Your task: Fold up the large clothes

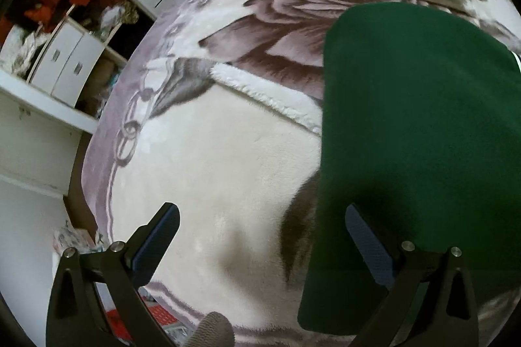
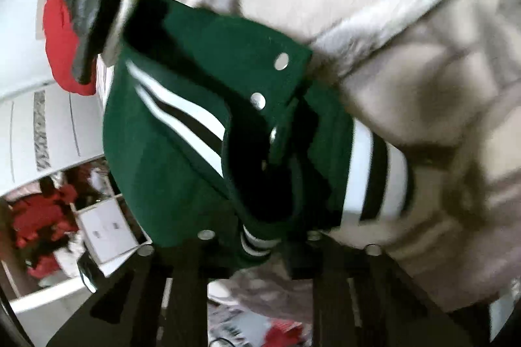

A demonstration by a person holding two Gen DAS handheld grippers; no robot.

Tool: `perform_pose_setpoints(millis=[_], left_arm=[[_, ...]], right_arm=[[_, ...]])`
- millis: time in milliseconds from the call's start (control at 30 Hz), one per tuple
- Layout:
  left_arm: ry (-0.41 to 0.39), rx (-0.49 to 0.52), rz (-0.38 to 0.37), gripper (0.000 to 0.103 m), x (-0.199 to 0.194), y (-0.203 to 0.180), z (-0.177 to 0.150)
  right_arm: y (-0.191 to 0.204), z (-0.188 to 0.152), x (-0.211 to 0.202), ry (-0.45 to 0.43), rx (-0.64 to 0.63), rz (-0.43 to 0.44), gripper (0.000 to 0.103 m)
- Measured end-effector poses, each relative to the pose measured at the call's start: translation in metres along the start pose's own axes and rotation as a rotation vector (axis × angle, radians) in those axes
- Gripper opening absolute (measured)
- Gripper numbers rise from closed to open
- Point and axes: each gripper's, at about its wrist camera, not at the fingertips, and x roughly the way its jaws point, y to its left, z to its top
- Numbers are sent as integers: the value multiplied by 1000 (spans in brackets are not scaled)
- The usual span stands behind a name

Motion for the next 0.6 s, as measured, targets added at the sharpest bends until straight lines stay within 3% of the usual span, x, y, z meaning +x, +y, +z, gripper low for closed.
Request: perform_pose_setpoints(millis=[133, 200, 300, 400, 467, 500, 533, 600], left_arm=[[-10, 15, -23, 103, -1, -10, -1], [-15, 33, -20, 103, 3, -15, -1], [3, 46, -32, 103, 12, -18, -1], [5, 16, -90, 103, 4, -1, 2], [7, -21, -156, 103, 1, 15, 4], [8, -36, -173, 103, 2, 20, 4], [7, -57, -199, 103, 4, 26, 5], [17, -91, -264, 103, 14, 34, 8]], right_arm=[[6, -10, -46, -79, -66, -40, 5], [9, -7, -48, -98, -83, -65, 5], [-9, 17, -16, -43, -22, -129, 5], [-39, 38, 17, 102, 37, -63, 9], [-38, 47, 9, 179, 31, -3, 25], [-33, 51, -1, 193, -5, 6, 48], [-26, 55, -16, 170, -58, -20, 80], [-12, 66, -37, 115, -160, -45, 86]])
